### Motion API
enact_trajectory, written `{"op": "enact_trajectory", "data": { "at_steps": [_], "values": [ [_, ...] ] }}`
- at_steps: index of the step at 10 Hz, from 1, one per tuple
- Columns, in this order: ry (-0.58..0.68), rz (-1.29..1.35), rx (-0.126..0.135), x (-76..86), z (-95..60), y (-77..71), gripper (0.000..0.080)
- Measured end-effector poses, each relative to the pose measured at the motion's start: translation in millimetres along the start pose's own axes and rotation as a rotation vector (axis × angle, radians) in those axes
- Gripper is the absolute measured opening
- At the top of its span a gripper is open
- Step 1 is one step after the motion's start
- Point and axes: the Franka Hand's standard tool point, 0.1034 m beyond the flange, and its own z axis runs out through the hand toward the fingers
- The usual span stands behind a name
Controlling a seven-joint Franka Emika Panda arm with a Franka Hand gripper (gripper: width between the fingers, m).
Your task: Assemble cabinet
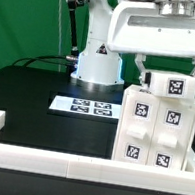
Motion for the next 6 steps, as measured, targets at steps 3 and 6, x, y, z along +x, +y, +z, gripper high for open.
{"op": "enact_trajectory", "data": {
  "at_steps": [3,6],
  "values": [
    [0.024,0.324,0.020,-2.1,0.2,1.7,0.0558],
    [0.027,0.573,0.028,-3.4,0.8,3.1,0.0558]
  ]
}}
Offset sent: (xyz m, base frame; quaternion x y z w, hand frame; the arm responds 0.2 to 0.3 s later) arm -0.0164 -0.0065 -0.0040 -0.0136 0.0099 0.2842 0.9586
